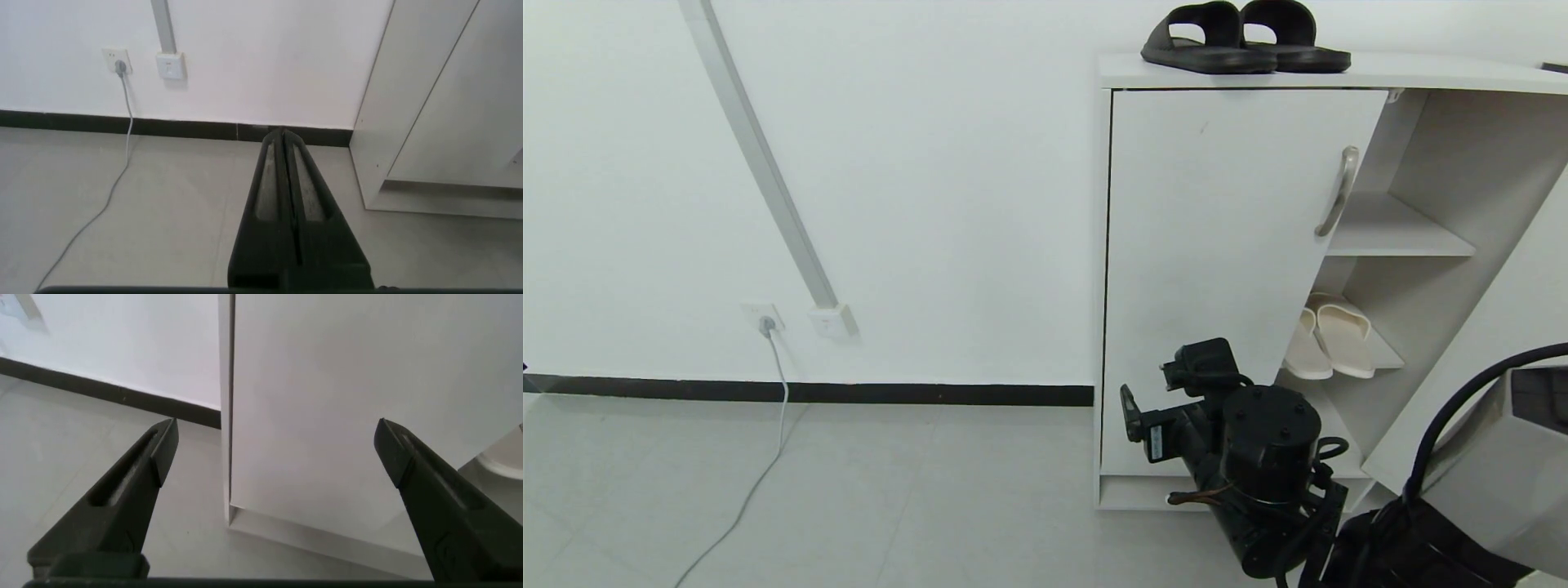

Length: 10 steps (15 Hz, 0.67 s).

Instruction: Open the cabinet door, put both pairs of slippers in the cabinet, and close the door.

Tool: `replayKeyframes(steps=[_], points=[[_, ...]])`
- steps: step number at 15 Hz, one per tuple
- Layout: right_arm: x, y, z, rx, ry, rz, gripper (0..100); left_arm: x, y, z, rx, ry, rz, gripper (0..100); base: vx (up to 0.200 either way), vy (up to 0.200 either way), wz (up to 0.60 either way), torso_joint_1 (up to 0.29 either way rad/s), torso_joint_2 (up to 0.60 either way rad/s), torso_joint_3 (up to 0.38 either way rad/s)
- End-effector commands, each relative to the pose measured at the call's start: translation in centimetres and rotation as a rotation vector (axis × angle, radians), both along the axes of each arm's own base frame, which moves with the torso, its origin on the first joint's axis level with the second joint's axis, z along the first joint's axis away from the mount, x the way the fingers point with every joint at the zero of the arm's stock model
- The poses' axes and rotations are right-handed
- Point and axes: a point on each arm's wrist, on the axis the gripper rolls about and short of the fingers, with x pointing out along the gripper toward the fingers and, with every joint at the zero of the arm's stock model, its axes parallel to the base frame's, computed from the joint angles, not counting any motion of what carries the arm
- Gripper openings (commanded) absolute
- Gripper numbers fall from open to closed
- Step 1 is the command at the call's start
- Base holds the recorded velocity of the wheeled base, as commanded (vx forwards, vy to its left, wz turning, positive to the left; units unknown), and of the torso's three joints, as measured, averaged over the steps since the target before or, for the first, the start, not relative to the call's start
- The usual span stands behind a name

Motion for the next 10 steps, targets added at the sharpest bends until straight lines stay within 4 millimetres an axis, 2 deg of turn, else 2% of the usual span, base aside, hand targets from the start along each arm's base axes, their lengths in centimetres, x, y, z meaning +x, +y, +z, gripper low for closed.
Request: replayKeyframes(steps=[1, 4, 7, 10], points=[[-0.02, 0.01, 0.02, 0.000, -0.001, 0.001, 100, -0.01, 0.00, 0.00, 0.001, -0.002, 0.001, 0, 0.000, 0.000, 0.00, 0.000, 0.00, 0.000], [-0.02, 0.01, 0.02, 0.000, -0.001, 0.001, 100, -0.01, 0.00, 0.00, 0.001, -0.002, 0.001, 0, 0.000, 0.000, 0.00, -0.002, -0.07, -0.074], [-0.08, -0.06, 0.33, 0.005, -0.007, 0.001, 100, -0.01, 0.00, 0.00, 0.001, -0.002, 0.001, 0, 0.000, 0.000, 0.00, 0.028, -0.22, -0.336], [-0.15, -0.14, 0.56, 0.010, -0.011, 0.001, 100, -0.01, 0.00, 0.00, 0.001, -0.002, 0.001, 0, 0.000, 0.000, 0.00, 0.043, -0.56, -0.367]])
